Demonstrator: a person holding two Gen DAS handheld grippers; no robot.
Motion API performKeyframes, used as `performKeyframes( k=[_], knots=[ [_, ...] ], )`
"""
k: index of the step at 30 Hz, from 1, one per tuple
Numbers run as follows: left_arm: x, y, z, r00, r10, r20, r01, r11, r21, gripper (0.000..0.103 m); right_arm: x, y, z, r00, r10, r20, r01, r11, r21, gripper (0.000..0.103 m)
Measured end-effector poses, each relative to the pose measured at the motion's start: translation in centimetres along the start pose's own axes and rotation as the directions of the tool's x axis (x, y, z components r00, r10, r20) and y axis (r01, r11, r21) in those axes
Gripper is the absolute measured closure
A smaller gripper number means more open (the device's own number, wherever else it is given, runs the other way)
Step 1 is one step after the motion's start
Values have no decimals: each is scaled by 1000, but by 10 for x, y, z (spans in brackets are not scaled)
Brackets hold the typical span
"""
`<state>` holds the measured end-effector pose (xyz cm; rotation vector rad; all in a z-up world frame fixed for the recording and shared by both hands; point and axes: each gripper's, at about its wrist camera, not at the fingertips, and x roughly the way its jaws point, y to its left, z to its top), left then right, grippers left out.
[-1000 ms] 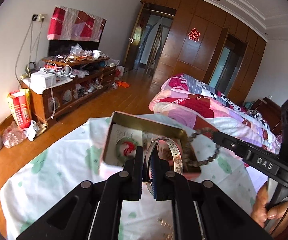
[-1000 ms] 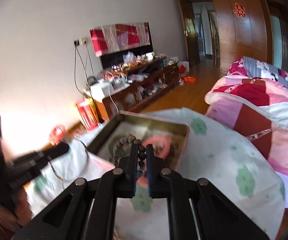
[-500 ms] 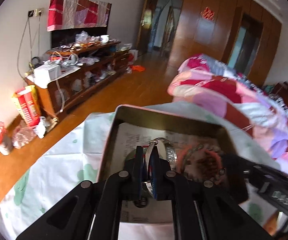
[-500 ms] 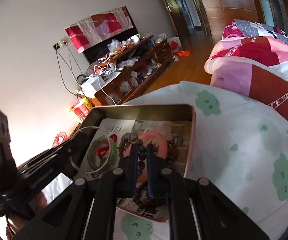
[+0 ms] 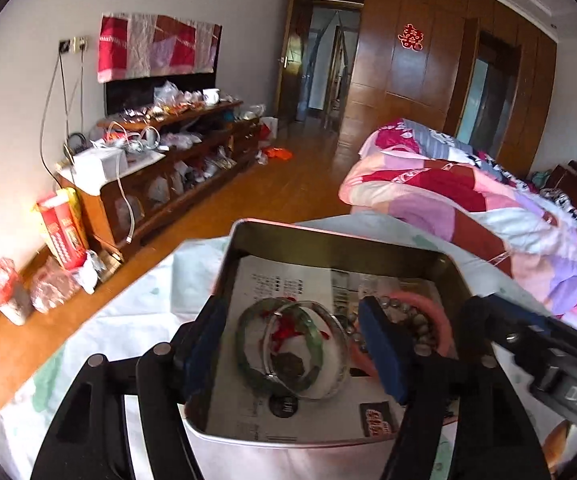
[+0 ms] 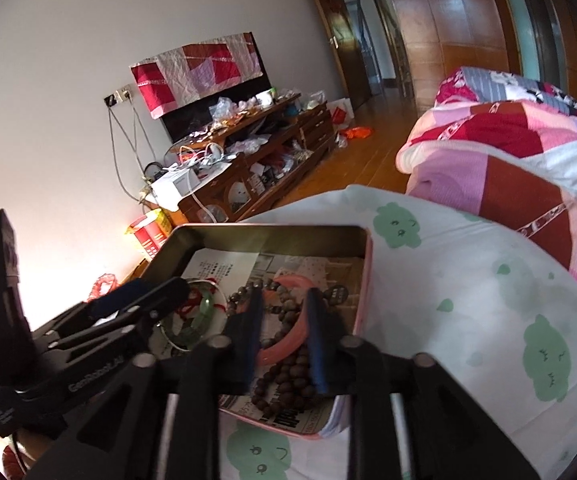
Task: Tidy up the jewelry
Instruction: 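Carry both items over the pink tin and open both tools to release, then move both tools back over the remaining jewelry on the table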
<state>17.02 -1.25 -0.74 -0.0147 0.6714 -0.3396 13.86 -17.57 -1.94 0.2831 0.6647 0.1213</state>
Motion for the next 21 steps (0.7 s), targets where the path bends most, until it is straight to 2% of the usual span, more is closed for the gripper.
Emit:
performKeyframes(
  k=[1,3,6,8,14,21],
  knots=[
    [1,0,0,1000,1,-1,-1,1000,3,34,-2,0,0,1000,-9,14,9,1000,3,50],
    [2,0,0,1000,-5,-3,5,1000,2,34,-8,-2,0,999,-14,51,13,1000,15,42],
    [0,-1,0,1000,4,-1,-4,1000,4,34,-14,-1,3,995,-27,94,25,999,21,42],
    [-2,-1,0,1000,21,-6,-21,1000,5,34,-15,0,2,992,-60,112,59,998,15,37],
    [-18,-1,-6,999,47,-9,-47,999,-7,34,-18,-2,0,985,-133,107,134,991,-6,35],
    [-49,-9,-18,999,38,18,-38,999,-8,34,-44,-19,-18,983,-166,82,163,985,50,33]
  ],
)
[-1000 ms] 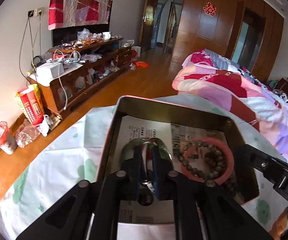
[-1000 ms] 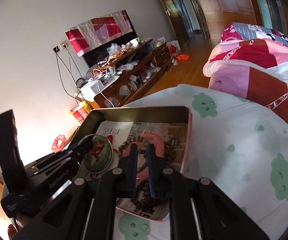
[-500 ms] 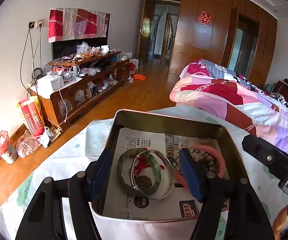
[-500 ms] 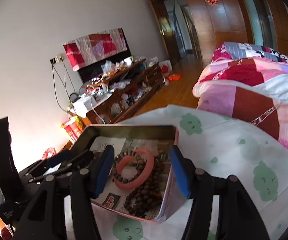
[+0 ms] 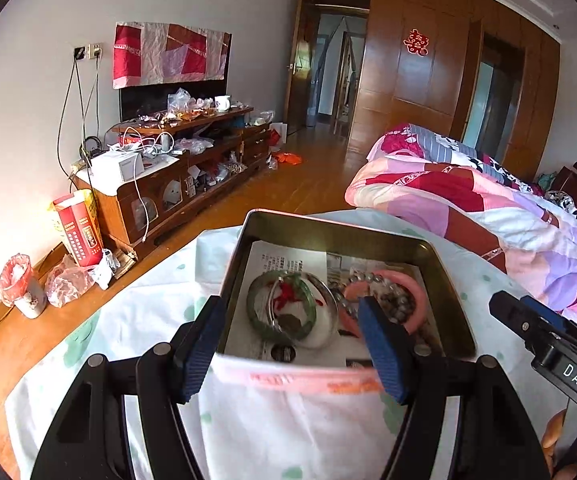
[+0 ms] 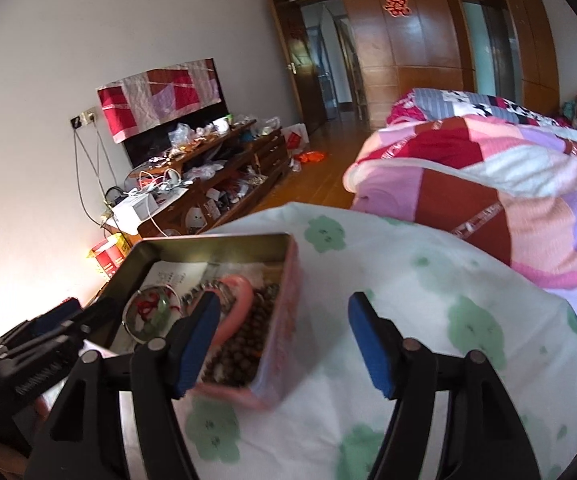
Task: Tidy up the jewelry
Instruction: 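Move both tools back over the remaining jewelry on the table, then grasp the gold bead strand with the left tool while the right tool grasps the silver watch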
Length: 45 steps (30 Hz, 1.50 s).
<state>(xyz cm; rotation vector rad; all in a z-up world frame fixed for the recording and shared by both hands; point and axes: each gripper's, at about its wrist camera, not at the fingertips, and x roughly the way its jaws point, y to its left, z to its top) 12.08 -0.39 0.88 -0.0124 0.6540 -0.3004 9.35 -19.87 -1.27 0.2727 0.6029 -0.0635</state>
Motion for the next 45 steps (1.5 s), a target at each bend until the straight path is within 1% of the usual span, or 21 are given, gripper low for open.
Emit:
performKeyframes(
  k=[6,11,14,16,19,24,27,31,35,38,40,42,44,45],
  knots=[
    [-21,-9,-15,1000,26,-5,-26,999,28,34,-24,-10,-17,1000,-12,-13,12,1000,17,33],
    [-43,-15,-26,999,40,5,-40,998,51,34,-45,-9,-28,1000,-15,-3,15,1000,8,33],
    [-53,-20,-32,998,60,11,-61,995,77,34,-54,-8,-36,1000,-16,-2,16,1000,0,33],
    [-59,-21,-37,998,60,10,-60,995,79,34,-59,-6,-41,1000,-12,-7,12,1000,-11,33],
    [-67,-19,-43,999,35,-3,-35,997,68,34,-66,-3,-48,1000,-9,-16,9,999,-32,33],
    [-83,-6,-62,1000,-14,-18,15,998,68,34,-77,1,-58,999,4,-32,-6,997,-80,33],
    [-88,3,-76,998,-43,-49,45,997,57,34,-81,2,-64,999,3,-40,-7,995,-102,33],
    [-91,14,-92,994,-53,-92,56,998,32,34,-77,6,-75,996,25,-88,-37,990,-134,33],
    [-99,22,-102,988,-103,-114,106,994,13,34,-77,10,-83,989,48,-137,-71,984,-164,33],
    [-108,21,-112,975,-172,-144,178,984,30,34,-82,12,-88,979,97,-181,-129,976,-176,33],
    [-111,18,-118,967,-195,-164,205,978,45,34,-84,17,-96,963,131,-235,-180,963,-202,34],
    [-113,17,-125,958,-215,-187,228,973,48,34,-86,23,-103,953,150,-264,-214,950,-230,36],
    [-113,17,-129,953,-225,-203,237,971,39,34,-87,32,-113,937,173,-305,-257,929,-265,39],
    [-113,18,-131,951,-224,-212,235,971,31,34,-86,36,-116,932,173,-318,-268,920,-284,45]
  ],
)
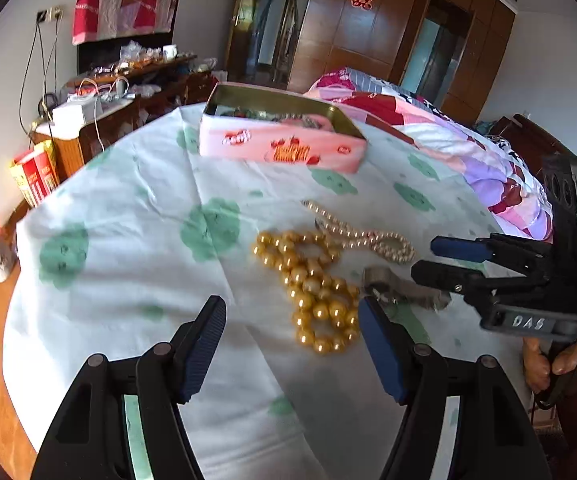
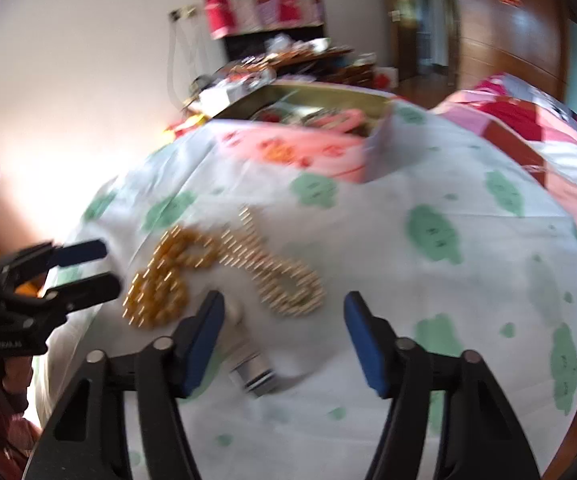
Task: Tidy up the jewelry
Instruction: 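Grasp the gold bead strand with the left tool while the right tool grasps the silver watch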
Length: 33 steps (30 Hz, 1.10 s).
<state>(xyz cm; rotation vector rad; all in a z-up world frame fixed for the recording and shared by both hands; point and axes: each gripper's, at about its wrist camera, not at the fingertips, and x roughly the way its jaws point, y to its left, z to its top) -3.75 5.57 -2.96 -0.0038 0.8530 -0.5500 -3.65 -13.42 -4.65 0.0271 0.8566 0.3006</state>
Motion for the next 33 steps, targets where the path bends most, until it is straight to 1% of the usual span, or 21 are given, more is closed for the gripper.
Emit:
performKeyframes(
  k=[1,3,8,11,12,13,14,15,16,17,19,22,26,27,28,29,30,32,33],
  knots=[
    [0,1,-1,1000,-3,-7,3,1000,-8,34,3,7,-2,1000,-5,-17,5,999,-35,51],
    [-2,2,-3,1000,-13,-12,13,1000,-11,34,8,14,-7,999,-9,-49,5,997,-71,57],
    [-1,-2,-4,999,-49,-21,49,999,4,34,10,17,-14,994,22,-104,-33,994,-106,57],
    [5,-5,-5,998,-41,-40,42,999,15,34,12,26,-16,994,-13,-105,-5,986,-169,57],
    [7,-6,-5,998,-41,-45,41,999,16,34,13,28,-15,994,-24,-105,5,983,-182,61],
    [7,-7,-5,998,-44,-47,45,999,16,34,14,30,-14,994,-32,-103,12,981,-194,73],
    [7,-8,-5,998,-50,-50,51,999,15,34,14,32,-13,994,-29,-104,8,979,-203,79],
    [8,-9,-5,997,-58,-53,58,998,14,34,15,33,-13,994,-31,-106,9,978,-207,84],
    [9,-10,-4,997,-62,-55,63,998,13,34,15,33,-11,994,-41,-105,18,978,-207,84],
    [10,-11,-3,997,-62,-55,63,998,12,34,16,31,-10,994,-41,-105,19,980,-197,84],
    [14,-13,0,997,-51,-58,51,999,1,34,12,24,-7,995,-11,-97,-3,989,-145,84],
    [21,-12,6,997,-36,-64,35,999,-18,34,-1,11,2,998,51,-43,-53,997,-59,84],
    [29,-11,14,997,-21,-71,17,999,-52,35,-20,0,14,996,81,28,-81,997,5,84],
    [30,-11,15,998,-11,-68,8,999,-50,46,-22,-3,17,995,87,39,-88,996,22,84],
    [32,-13,15,998,11,-66,-14,999,-35,53,-23,-6,20,994,93,49,-95,995,42,84],
    [33,-14,15,997,28,-66,-30,999,-23,64,-24,-9,22,993,99,58,-103,993,63,84],
    [32,-14,16,998,25,-57,-26,999,-18,73,-24,-13,24,992,106,69,-112,990,86,84],
    [33,-11,16,998,-25,-65,22,999,-47,83,-25,-18,27,989,124,81,-133,984,119,84],
    [35,-11,16,997,-33,-65,30,998,-51,84,-26,-21,29,988,132,85,-142,981,133,84]
  ],
)
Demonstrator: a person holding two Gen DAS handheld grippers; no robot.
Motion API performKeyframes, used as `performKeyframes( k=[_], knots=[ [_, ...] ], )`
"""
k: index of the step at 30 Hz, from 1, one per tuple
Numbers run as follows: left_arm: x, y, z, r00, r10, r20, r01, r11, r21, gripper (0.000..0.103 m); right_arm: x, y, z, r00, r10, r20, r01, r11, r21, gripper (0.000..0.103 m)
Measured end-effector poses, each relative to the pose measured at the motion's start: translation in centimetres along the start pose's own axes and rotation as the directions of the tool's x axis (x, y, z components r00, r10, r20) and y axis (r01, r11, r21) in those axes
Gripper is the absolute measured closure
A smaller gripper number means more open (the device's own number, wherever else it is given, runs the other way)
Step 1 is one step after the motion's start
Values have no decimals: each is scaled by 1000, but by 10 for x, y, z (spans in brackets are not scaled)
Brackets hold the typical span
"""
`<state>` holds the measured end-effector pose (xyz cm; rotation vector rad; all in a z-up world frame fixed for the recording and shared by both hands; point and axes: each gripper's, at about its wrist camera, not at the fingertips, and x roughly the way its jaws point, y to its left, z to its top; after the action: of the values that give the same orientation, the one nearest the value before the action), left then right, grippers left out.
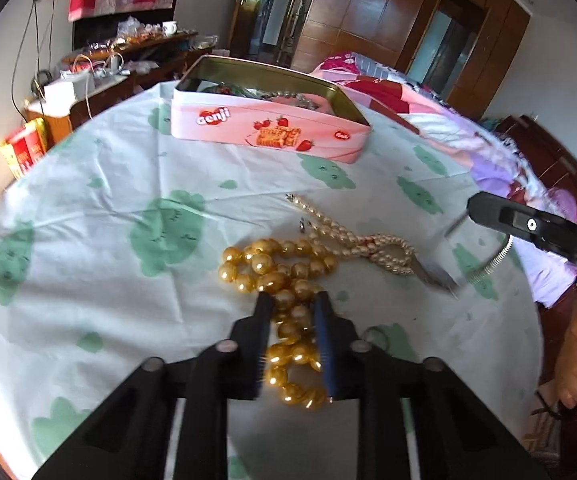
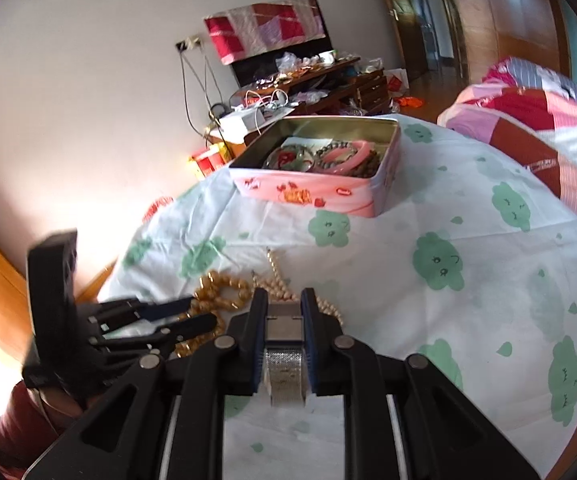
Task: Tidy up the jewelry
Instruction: 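Grasp the gold bead strand with the left tool while the right tool grasps the silver watch, then lower both items into the pink tin and open both tools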
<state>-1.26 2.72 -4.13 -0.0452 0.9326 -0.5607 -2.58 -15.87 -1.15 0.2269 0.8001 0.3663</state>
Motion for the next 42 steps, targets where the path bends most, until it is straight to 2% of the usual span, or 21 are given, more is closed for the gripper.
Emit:
performKeyframes(
  k=[2,5,16,27,35,42],
  knots=[
    [1,-3,0,1000,10,12,-10,1000,14,84,-1,-5,5,1000,13,11,-14,999,35,84],
    [-3,-6,0,999,26,40,-27,999,33,93,-4,-9,11,999,2,39,-4,998,59,84],
    [-38,-1,12,983,7,183,-13,999,33,93,-13,-18,29,994,-15,109,3,994,113,84],
    [-66,3,61,941,-12,338,-7,998,55,93,-16,-16,69,983,-25,181,8,996,91,84],
    [-51,4,104,922,-20,387,-10,997,76,93,0,-17,103,977,-16,210,-6,995,101,84],
    [-18,10,133,917,-24,398,-1,998,62,93,31,-25,124,977,-35,212,9,993,121,84]
  ],
)
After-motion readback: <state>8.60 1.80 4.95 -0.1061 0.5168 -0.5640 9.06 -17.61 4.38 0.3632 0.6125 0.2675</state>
